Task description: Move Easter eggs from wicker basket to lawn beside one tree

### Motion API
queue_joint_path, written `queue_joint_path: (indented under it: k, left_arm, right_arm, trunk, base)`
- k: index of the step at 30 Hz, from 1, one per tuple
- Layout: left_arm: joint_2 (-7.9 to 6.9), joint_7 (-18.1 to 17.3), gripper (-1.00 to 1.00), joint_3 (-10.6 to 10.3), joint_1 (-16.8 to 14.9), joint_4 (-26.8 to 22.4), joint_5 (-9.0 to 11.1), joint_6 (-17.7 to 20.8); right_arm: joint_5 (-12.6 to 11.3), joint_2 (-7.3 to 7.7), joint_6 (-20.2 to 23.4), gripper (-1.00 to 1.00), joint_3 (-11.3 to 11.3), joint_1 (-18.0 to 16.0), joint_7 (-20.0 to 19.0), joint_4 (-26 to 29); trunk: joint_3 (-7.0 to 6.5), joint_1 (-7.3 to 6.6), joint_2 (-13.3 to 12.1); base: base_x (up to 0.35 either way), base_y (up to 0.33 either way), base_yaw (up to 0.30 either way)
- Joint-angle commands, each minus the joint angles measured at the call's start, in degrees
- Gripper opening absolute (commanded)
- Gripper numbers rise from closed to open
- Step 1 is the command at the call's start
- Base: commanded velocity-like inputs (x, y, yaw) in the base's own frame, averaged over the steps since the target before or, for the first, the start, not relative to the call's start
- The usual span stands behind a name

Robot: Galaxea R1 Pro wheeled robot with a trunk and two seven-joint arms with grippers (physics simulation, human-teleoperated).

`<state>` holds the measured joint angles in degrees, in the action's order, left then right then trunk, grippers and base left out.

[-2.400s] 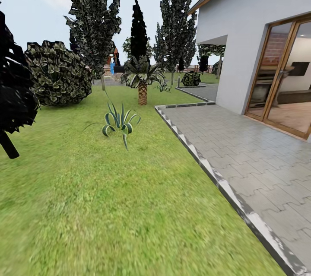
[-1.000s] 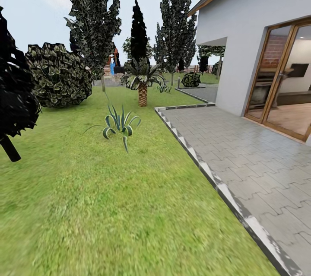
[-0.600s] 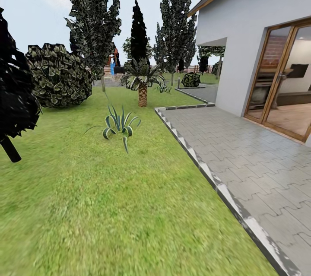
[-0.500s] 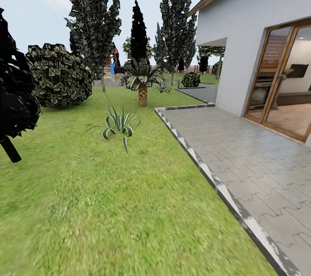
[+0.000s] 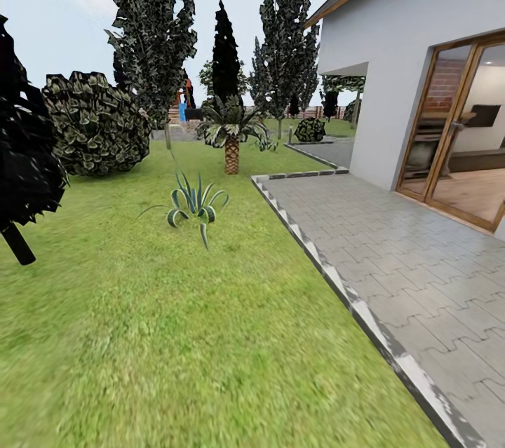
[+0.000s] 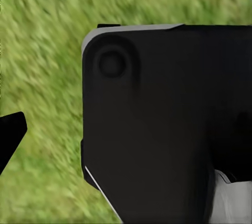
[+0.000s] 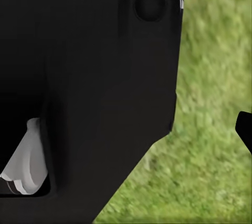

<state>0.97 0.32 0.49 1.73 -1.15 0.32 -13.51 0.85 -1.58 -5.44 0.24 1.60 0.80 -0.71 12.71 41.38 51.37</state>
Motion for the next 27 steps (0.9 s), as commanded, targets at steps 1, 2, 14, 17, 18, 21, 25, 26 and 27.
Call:
queue_joint_path:
  k: [1, 2, 14, 17, 18, 21, 25, 26, 27]
  left_arm:
    - [0.02, 0.03, 1.00, 0.04, 0.03, -0.08, 0.03, -0.10]
    - [0.06, 0.03, 1.00, 0.04, 0.03, -0.08, 0.03, -0.10]
    - [0.01, 0.04, 1.00, 1.62, 0.03, -0.09, 0.19, -0.34]
    - [0.00, 0.03, 1.00, 2.50, 0.03, -0.14, 0.14, -0.37]
    - [0.00, 0.03, 1.00, 2.66, 0.03, -0.15, 0.13, -0.37]
    - [0.00, 0.03, 1.00, 2.85, 0.03, -0.16, 0.12, -0.38]
    - [0.03, 0.03, 1.00, 2.92, 0.03, -0.16, 0.08, -0.33]
    - [0.12, 0.03, 1.00, 2.93, 0.03, -0.16, 0.05, -0.31]
    - [0.15, 0.03, 1.00, 2.93, 0.03, -0.16, 0.03, -0.31]
  right_arm:
    - [0.13, 0.03, -0.30, 1.00, 0.08, -0.02, 0.08, -0.08]
    - [0.18, 0.05, -0.32, 1.00, 0.12, -0.02, 0.08, -0.08]
    - [0.26, 0.10, -0.40, 1.00, 0.28, -0.02, 0.08, -0.08]
    - [0.28, 0.13, -0.36, 1.00, 0.28, -0.02, 0.06, -0.08]
    - [0.29, 0.15, -0.36, 1.00, 0.28, -0.02, 0.05, -0.08]
    - [0.12, 0.17, -0.31, 1.00, 0.24, -0.02, 0.06, -0.08]
    - [-0.02, 0.10, -0.28, 1.00, 0.13, -0.02, 0.05, -0.08]
    - [-0.02, 0.10, -0.30, 1.00, 0.18, -0.02, 0.06, -0.08]
    - [-0.01, 0.11, -0.31, 1.00, 0.20, -0.02, 0.07, -0.08]
  trunk:
    - [-0.14, -0.22, -0.38]
    - [-0.32, -0.44, -0.78]
    - [-2.47, -3.07, -5.59]
    - [-3.01, -3.73, -6.80]
    - [-3.19, -3.95, -7.20]
    - [-3.73, -4.61, -8.40]
    - [-4.45, -5.49, -10.00]
    - [-4.63, -5.71, -10.41]
    - [-4.81, -5.93, -10.81]
  base:
    - [0.000, 0.000, 0.000]
    - [0.000, 0.000, 0.000]
    - [0.000, 0.000, 0.000]
    - [0.000, 0.000, 0.000]
    - [0.000, 0.000, 0.000]
    - [0.000, 0.000, 0.000]
    - [0.000, 0.000, 0.000]
    - [0.000, 0.000, 0.000]
    - [0.000, 0.000, 0.000]
